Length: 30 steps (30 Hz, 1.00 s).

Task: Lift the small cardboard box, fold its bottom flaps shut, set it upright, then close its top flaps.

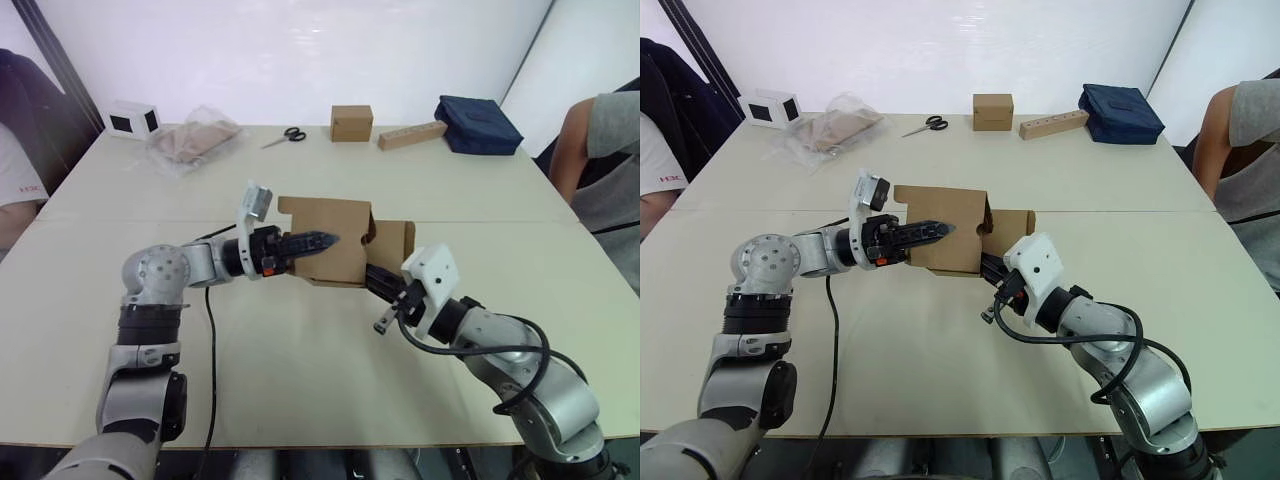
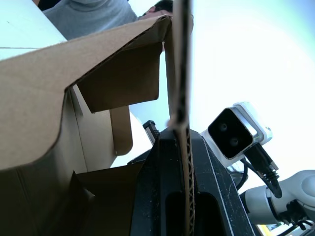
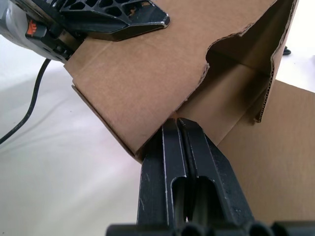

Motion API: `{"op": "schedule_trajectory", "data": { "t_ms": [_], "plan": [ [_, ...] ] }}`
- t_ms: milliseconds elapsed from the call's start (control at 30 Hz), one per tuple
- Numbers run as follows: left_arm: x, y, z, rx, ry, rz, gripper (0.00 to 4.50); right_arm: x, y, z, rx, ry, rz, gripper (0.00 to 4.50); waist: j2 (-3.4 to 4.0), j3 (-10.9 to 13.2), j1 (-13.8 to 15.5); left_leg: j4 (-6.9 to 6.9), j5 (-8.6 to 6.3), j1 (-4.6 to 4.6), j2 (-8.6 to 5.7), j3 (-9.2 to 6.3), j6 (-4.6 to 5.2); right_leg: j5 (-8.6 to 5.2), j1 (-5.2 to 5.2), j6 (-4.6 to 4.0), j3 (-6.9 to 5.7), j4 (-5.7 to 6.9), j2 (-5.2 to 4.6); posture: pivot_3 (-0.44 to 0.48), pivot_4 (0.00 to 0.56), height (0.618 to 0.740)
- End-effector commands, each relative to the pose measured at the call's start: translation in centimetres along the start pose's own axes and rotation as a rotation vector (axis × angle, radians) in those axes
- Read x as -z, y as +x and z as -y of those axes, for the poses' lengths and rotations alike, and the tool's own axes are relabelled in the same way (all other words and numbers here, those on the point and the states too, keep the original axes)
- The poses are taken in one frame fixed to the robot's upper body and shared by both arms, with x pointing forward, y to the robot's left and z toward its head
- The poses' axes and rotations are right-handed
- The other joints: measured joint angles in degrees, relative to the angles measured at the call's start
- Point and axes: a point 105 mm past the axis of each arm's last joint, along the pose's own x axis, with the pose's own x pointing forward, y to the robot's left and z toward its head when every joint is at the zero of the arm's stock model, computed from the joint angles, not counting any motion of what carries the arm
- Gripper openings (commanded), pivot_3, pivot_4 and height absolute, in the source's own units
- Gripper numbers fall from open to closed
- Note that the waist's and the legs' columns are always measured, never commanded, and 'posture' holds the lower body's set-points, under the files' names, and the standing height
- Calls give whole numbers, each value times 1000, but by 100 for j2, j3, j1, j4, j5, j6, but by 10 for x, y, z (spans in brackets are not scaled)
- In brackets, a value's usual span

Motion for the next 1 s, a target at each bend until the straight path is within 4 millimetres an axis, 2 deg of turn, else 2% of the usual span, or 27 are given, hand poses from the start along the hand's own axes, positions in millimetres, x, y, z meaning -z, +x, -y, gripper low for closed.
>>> {"op": "schedule_trajectory", "data": {
  "t_ms": [33, 167, 267, 300, 367, 500, 567, 700, 900, 1000],
  "plan": [
    [-10, -6, 11, 21, 49, 38, 16, -16, -20, 8, 26, -36, 40, 0, 0, 0, 10, 0, 0, -1, 0, 0, 0, 0, 0, 0, 0, -1, 0, 0, 150, 740],
    [-11, -9, 13, 20, 52, 42, 16, -28, -39, 22, 93, 39, 102, 0, -1, 0, 4, -2, 0, -4, 1, 0, 1, 0, 0, 1, -1, -9, 0, 0, 150, 740],
    [-12, -9, 15, 27, 55, 45, 16, -38, -56, 45, 205, 153, 198, 0, -1, 0, 4, -2, 0, -4, 1, -1, 1, 1, 1, 1, -1, -10, 0, 0, 150, 740],
    [-13, -9, 17, 34, 56, 48, 4, -37, -65, 58, 271, 209, 227, 243, 0, 0, 4, -3, 0, -4, 1, -1, 1, 1, 1, 1, -1, -10, 0, 0, 150, 740],
    [-14, -7, 19, 43, 59, 51, 0, -31, -76, 71, 326, 299, 249, 643, -1, 0, 5, -3, 0, -4, 3, -1, 1, 1, 1, 1, 0, -10, -1, 0, 150, 740],
    [-16, -4, 23, 62, 60, 55, 0, -22, -76, 81, 367, 454, 301, 2415, 1, 1, -3, -3, 0, -5, 3, 0, 1, 1, 3, 0, 0, -15, -2, 0, 150, 740],
    [-16, -2, 26, 74, 62, 55, 0, -14, -72, 84, 361, 520, 305, 3012, 2, 1, -10, -4, 0, -4, 4, 1, 1, 1, 3, 0, 1, -15, -1, 0, 150, 740],
    [-18, 1, 29, 86, 72, 62, 0, 0, -57, 89, 353, 648, 320, 3012, 2, 1, -23, -4, 0, -3, 6, 1, 1, 1, 3, 0, 2, -16, 2, 0, 150, 740],
    [-19, 2, 31, 86, 75, 72, 0, -1, -39, 82, 296, 778, 373, 3012, 4, 2, -17, -7, 0, -6, 6, 0, 1, 1, 1, 0, 1, -17, 1, 0, 150, 740],
    [-20, 3, 32, 91, 77, 85, 0, -11, -23, 57, 129, 922, 438, 3012, 5, 2, -14, -8, -1, -13, 7, -1, 1, 1, -1, 1, 0, -25, 0, 0, 150, 740]
  ]
}}
